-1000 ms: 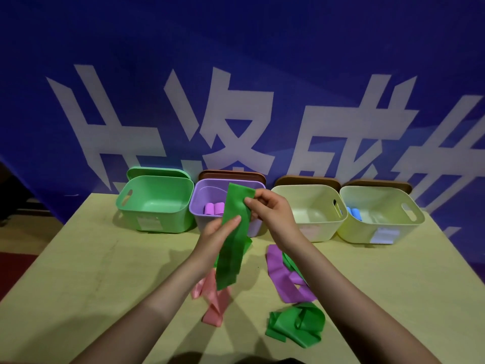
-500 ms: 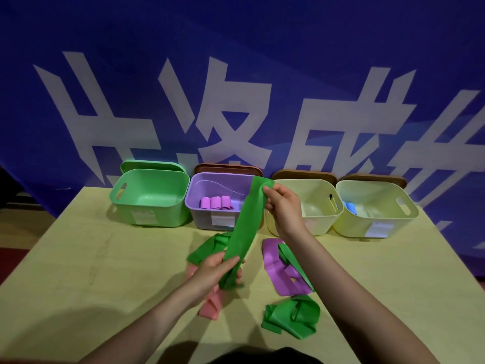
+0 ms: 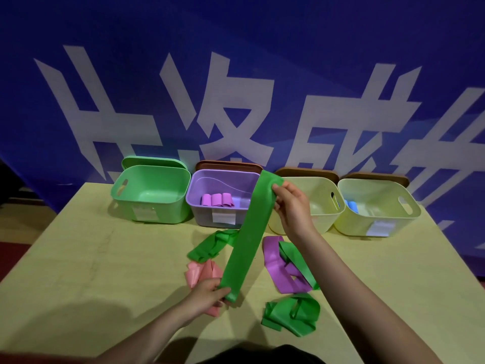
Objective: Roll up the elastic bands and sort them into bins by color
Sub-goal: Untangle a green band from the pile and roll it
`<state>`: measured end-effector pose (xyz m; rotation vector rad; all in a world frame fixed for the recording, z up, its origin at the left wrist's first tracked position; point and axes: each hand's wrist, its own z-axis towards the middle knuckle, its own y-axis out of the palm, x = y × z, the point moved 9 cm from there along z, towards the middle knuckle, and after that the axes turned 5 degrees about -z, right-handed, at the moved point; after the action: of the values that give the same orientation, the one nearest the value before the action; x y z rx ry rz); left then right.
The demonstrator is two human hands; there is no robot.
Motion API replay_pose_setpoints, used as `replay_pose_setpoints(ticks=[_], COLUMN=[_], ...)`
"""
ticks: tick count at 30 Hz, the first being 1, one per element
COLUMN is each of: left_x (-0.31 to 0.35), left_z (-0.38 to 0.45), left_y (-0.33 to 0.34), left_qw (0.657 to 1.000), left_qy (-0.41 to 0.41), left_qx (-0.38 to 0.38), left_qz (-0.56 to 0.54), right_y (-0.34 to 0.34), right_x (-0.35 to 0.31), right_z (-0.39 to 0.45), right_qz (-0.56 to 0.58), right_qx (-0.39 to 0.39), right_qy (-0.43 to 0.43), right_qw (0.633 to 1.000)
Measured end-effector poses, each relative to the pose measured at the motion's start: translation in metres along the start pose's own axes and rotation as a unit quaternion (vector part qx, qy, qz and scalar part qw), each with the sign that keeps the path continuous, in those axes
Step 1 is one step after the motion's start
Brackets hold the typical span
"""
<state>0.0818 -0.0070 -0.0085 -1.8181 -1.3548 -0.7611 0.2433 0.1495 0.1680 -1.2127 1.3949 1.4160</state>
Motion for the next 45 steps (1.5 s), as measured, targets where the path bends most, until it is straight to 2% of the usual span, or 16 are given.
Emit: replay_pose_setpoints(ticks=[4,7,9,11,14,17,20,24,30,36,39,42,45], left_x=[0.000,0.018,0.045,0.086,0.146,0.172,0.172,0.168,0.166,0.159,0.163,0.166,0.168], left_z=[0.003,0.002,-0.006,-0.017,-0.038,-0.050,-0.048,-0.047,-0.048,-0.042,-0.044,-0.045,-0.051], left_y=[0.006,0.003,-0.001,-0.007,-0.020,-0.029,-0.028,-0.025,-0.022,-0.020,-0.014,-0.015,-0.020], left_qw=[0.992,0.978,0.986,0.993,0.967,0.943,0.932,0.922,0.921,0.911,0.892,0.902,0.909], left_qy=[-0.023,0.002,0.036,0.095,0.210,0.257,0.253,0.235,0.219,0.197,0.187,0.202,0.214], left_qx=[-0.060,-0.097,-0.099,-0.072,0.000,0.060,0.092,0.127,0.126,0.120,0.091,0.094,0.131], left_qz=[0.105,0.183,0.130,0.020,-0.146,-0.202,-0.244,-0.278,-0.297,-0.341,-0.402,-0.369,-0.334], right_y=[0.022,0.032,0.034,0.036,0.039,0.040,0.039,0.038,0.037,0.041,0.041,0.041,0.042], right_x=[0.005,0.005,0.004,0.001,-0.003,-0.012,-0.025,-0.035,-0.037,-0.041,-0.040,-0.043,-0.044], right_z=[-0.019,-0.030,-0.031,-0.033,-0.037,-0.041,-0.043,-0.048,-0.054,-0.060,-0.063,-0.067,-0.066], right_qz=[-0.023,-0.049,-0.065,-0.076,-0.099,-0.119,-0.147,-0.246,-0.269,-0.409,-0.429,-0.432,-0.435], right_qx=[-0.081,-0.117,-0.122,-0.128,-0.140,-0.140,-0.118,-0.107,-0.124,-0.163,-0.179,-0.196,-0.217], right_qy=[-0.012,-0.019,-0.021,-0.027,-0.042,-0.071,-0.123,-0.212,-0.242,-0.334,-0.353,-0.370,-0.353], right_qw=[0.996,0.992,0.990,0.988,0.984,0.980,0.974,0.940,0.924,0.833,0.812,0.799,0.799])
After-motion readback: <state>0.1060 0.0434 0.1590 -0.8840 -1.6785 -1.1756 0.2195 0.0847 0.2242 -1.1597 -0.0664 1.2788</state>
